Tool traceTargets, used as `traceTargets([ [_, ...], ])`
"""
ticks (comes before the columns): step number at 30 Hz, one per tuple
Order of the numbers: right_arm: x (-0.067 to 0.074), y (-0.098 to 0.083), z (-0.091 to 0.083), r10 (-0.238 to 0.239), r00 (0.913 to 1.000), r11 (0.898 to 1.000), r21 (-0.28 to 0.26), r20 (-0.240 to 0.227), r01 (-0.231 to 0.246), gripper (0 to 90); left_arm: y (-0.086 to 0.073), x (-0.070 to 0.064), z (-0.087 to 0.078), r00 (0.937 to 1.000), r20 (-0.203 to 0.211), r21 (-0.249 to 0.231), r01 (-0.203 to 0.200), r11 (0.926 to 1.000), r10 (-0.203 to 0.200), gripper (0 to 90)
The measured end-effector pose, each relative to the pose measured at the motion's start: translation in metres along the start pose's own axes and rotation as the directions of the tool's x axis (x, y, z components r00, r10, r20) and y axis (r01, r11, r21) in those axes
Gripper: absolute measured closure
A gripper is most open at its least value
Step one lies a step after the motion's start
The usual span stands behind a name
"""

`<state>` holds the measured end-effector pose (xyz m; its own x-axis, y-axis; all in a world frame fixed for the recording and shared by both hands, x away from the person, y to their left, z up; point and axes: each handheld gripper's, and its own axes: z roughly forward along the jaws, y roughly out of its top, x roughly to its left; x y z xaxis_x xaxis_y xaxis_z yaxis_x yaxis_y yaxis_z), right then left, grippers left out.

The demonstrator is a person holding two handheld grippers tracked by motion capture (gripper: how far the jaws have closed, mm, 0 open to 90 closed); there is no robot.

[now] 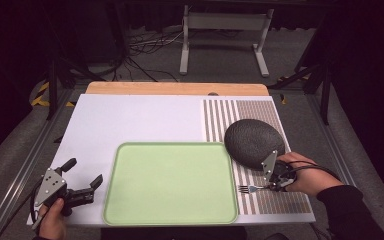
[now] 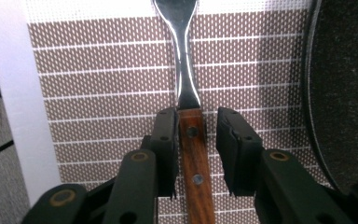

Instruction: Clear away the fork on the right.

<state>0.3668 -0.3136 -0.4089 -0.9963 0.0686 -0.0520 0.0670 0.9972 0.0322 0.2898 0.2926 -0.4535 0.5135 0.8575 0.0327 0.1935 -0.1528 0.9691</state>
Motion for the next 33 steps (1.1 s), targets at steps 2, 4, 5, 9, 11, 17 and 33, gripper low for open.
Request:
traceTargets([
  [2,0.0,0.0,0.001,-0.001,1.0,1.0,0.011,-0.006,0.001,71.1,0.0,0.0,0.0,1.0,0.002,0.001,0.001,1.0,-0.001,0.1],
  [4,0.0,0.001,0.002,-0.013,0.9998,1.0,0.02,-0.012,0.013,73.8,0.0,0.0,0.001,1.0,0.004,0.0,0.005,1.0,-0.005,0.1],
  [5,-0.001,0.001,0.002,-0.024,0.9996,0.999,0.028,-0.014,0.024,74.6,0.0,0.0,0.001,1.0,0.007,0.003,0.003,1.0,-0.003,0.1],
  [9,0.0,0.002,0.004,-0.032,0.9993,0.999,0.021,-0.019,0.032,76.5,0.0,0.0,0.001,1.0,0.005,0.003,0.0,1.0,0.0,0.1],
  [11,0.0,0.001,0.004,-0.044,0.9988,0.999,0.016,-0.021,0.044,77.5,0.0,0.0,0.001,1.0,0.006,0.002,0.001,1.0,-0.001,0.1],
  [17,0.001,0.003,0.003,-0.059,0.9981,0.998,0.029,-0.014,0.06,78.0,0.0,0.0,0.0,1.0,0.008,0.0,0.004,1.0,-0.004,0.1],
  [33,0.006,0.02,-0.038,-0.032,0.999,0.999,0.019,0.03,0.031,78.2,0.0,0.001,0.0,1.0,0.008,0.002,0.0,1.0,0.0,0.1],
])
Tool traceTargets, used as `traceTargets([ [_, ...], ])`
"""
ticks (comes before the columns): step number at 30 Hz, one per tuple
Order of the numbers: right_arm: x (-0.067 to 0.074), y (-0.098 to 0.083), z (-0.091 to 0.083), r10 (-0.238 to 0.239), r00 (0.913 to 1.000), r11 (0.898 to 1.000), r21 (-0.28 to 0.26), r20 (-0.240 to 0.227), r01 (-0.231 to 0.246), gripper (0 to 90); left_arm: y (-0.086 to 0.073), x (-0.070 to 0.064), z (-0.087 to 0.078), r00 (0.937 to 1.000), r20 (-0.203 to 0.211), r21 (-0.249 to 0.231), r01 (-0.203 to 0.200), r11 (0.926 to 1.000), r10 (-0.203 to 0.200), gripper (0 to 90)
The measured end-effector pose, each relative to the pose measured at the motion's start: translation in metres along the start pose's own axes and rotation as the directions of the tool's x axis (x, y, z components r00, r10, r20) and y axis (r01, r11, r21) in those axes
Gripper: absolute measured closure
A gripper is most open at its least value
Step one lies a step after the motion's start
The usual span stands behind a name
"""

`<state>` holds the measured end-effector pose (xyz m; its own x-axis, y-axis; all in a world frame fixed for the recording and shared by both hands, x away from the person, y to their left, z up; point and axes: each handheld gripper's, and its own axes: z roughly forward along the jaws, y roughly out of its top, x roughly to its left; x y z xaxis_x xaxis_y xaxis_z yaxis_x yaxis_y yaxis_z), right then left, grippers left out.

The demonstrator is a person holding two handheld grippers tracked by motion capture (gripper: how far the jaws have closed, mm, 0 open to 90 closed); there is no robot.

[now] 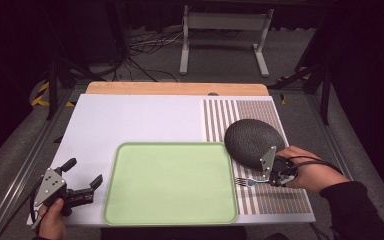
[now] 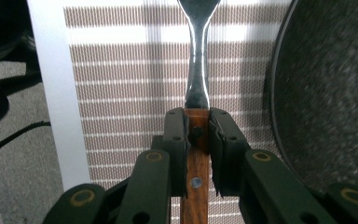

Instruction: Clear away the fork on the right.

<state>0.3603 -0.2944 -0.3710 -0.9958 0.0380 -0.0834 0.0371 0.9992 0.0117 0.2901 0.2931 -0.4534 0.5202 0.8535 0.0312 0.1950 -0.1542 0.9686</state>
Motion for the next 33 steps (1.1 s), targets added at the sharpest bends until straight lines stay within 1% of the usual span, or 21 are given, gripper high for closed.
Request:
traceTargets([
  [1,0.0,0.002,-0.001,0.003,1.0,1.0,-0.005,-0.005,-0.003,78.2,0.0,0.0,0.0,1.0,0.0,-0.002,0.0,1.0,0.0,0.1],
  [2,-0.001,0.005,-0.002,0.0,1.0,1.0,0.001,0.002,0.0,78.2,0.0,0.0,0.0,1.0,0.0,-0.002,-0.001,1.0,0.001,0.1],
  [3,-0.002,0.008,-0.003,-0.006,0.9999,1.0,-0.004,0.008,0.006,78.2,0.0,0.0,0.001,1.0,0.0,-0.006,0.0,1.0,0.0,0.1],
  [4,-0.002,0.011,-0.004,0.002,1.0,1.0,-0.004,0.005,-0.002,78.2,0.0,0.0,0.001,1.0,0.0,-0.005,0.0,1.0,0.0,0.1],
  [8,-0.006,0.029,-0.01,-0.015,0.9997,1.0,-0.022,0.02,0.015,78.2,0.0,0.0,0.0,1.0,0.003,-0.005,-0.001,1.0,0.001,0.1],
  [9,-0.006,0.029,-0.01,-0.015,0.9997,1.0,-0.022,0.02,0.015,78.2,0.0,0.0,0.0,1.0,0.003,-0.005,-0.001,1.0,0.001,0.1],
  [15,-0.009,0.059,-0.014,-0.037,0.9992,0.998,-0.04,0.017,0.037,78.2,0.0,0.0,0.0,0.9999,0.007,-0.007,0.01,0.9999,-0.009,0.1],
  [18,-0.01,0.069,-0.016,-0.04,0.9989,0.999,-0.034,0.025,0.041,78.2,0.001,0.0,-0.001,0.9999,0.008,-0.012,0.008,0.9999,-0.007,0.1],
  [21,-0.009,0.08,-0.019,-0.045,0.9984,0.997,-0.058,0.033,0.047,78.2,0.001,0.0,-0.001,0.9999,0.011,-0.015,0.007,0.9999,-0.007,0.1],
  [23,-0.009,0.083,-0.02,-0.05,0.998,0.997,-0.061,0.04,0.052,78.2,0.001,0.0,-0.001,0.9999,0.013,-0.013,0.011,0.9998,-0.011,0.1],
  [26,-0.01,0.092,-0.021,-0.062,0.9972,0.996,-0.065,0.041,0.065,78.2,0.001,0.0,0.0,0.9999,0.013,-0.01,0.007,0.9999,-0.007,0.1],
  [27,-0.01,0.098,-0.021,-0.063,0.9973,0.996,-0.067,0.036,0.066,78.2,0.001,0.0,-0.001,0.9999,0.012,-0.01,0.003,0.9999,-0.003,0.1],
  [28,-0.011,0.1,-0.02,-0.065,0.9972,0.996,-0.065,0.036,0.067,78.2,0.001,-0.001,-0.001,0.9999,0.013,-0.012,0.007,0.9999,-0.007,0.1],
  [30,-0.011,0.105,-0.02,-0.062,0.9973,0.995,-0.07,0.038,0.065,78.2,0.001,0.0,-0.001,0.9999,0.011,-0.01,0.007,0.9999,-0.007,0.1],
  [31,-0.01,0.108,-0.02,-0.028,0.9992,0.997,-0.076,0.028,0.03,78.2,0.001,0.0,-0.001,0.9999,0.01,-0.01,0.008,0.9999,-0.008,0.1],
  [32,-0.01,0.11,-0.02,-0.012,0.9996,0.996,-0.092,0.024,0.014,78.2,0.001,0.0,-0.002,0.9999,0.007,-0.015,0.009,0.9998,-0.009,0.1],
  [33,-0.01,0.113,-0.02,-0.008,0.9994,0.995,-0.099,0.033,0.011,78.2,0.001,0.0,-0.002,0.9999,0.007,-0.015,0.01,0.9998,-0.01,0.1],
])
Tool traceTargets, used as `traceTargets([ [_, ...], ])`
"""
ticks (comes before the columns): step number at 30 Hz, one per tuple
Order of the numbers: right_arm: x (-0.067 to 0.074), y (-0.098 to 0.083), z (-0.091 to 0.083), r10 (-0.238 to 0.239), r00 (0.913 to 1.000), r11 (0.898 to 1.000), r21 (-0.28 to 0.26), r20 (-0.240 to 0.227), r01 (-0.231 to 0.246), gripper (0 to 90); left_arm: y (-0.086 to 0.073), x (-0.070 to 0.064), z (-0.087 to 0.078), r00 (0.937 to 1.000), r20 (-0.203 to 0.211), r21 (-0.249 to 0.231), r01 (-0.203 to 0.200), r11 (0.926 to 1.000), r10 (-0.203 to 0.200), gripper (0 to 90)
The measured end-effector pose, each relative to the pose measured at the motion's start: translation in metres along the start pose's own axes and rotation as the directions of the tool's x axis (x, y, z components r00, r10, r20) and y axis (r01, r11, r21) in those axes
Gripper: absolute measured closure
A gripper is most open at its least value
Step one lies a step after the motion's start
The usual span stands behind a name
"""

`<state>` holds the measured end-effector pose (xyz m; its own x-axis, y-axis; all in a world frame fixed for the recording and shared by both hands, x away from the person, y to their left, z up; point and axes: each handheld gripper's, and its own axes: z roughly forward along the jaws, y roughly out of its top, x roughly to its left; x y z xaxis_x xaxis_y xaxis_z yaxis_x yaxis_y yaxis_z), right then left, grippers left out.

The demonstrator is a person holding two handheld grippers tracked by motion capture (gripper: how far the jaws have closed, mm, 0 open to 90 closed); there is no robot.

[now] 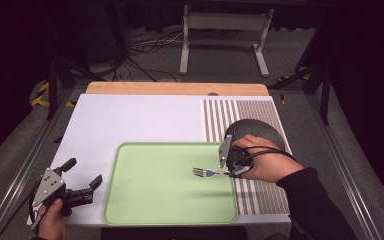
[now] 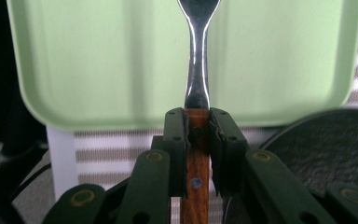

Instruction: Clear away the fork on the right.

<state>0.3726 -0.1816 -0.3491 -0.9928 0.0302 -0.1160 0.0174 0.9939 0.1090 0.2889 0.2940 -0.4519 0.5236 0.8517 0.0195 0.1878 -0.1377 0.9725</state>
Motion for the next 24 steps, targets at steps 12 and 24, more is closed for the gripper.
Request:
traceTargets([
  [12,0.001,0.02,-0.002,0.232,0.9727,0.97,-0.068,0.0,-0.232,78.2,0.0,0.0,0.0,1.0,0.0,-0.006,0.005,1.0,-0.005,0.1],
  [24,0.005,0.031,0.006,0.502,0.8622,0.857,-0.096,-0.07,-0.506,78.2,0.0,0.0,0.0,1.0,0.0,-0.006,0.003,1.0,-0.003,0.1],
])
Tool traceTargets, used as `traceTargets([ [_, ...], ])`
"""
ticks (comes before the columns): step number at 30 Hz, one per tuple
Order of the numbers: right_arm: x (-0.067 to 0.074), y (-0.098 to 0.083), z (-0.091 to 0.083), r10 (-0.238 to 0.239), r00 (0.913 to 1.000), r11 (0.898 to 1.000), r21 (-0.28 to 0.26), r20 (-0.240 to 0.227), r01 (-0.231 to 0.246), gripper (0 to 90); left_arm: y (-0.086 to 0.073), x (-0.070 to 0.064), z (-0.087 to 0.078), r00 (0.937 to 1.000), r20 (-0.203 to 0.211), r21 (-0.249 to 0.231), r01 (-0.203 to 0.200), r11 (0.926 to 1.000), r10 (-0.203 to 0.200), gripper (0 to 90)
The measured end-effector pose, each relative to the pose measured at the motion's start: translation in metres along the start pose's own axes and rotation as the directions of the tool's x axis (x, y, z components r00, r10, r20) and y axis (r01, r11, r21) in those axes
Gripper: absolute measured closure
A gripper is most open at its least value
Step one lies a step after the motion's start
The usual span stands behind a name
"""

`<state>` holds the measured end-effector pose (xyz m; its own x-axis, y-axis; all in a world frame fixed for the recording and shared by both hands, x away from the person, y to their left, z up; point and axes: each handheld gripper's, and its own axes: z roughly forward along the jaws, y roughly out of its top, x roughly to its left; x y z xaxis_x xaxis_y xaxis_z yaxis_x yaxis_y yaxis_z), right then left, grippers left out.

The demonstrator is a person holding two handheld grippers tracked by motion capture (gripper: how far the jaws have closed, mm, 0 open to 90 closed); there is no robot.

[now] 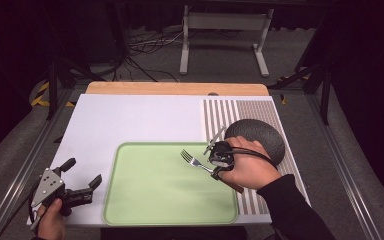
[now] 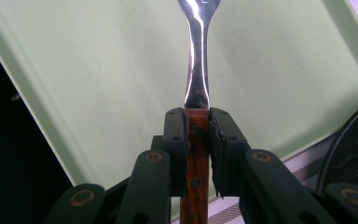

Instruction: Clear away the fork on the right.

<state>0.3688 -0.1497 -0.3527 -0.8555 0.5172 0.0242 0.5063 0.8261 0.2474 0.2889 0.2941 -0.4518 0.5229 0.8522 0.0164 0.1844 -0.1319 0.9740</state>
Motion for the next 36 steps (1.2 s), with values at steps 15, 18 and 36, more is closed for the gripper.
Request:
traceTargets([
  [15,0.004,0.004,0.012,0.262,0.9647,0.965,-0.002,-0.021,-0.263,78.1,0.0,0.0,0.0,1.0,0.0,-0.002,0.001,1.0,-0.001,0.1],
  [18,0.004,0.005,0.013,0.313,0.9495,0.949,-0.022,-0.021,-0.314,78.2,0.0,0.0,0.0,1.0,0.003,0.001,-0.001,1.0,0.001,0.1],
  [36,0.005,0.005,0.032,0.396,0.9182,0.918,-0.007,-0.021,-0.396,78.1,0.001,0.0,0.0,0.9999,0.009,0.001,-0.007,1.0,0.007,0.1],
])
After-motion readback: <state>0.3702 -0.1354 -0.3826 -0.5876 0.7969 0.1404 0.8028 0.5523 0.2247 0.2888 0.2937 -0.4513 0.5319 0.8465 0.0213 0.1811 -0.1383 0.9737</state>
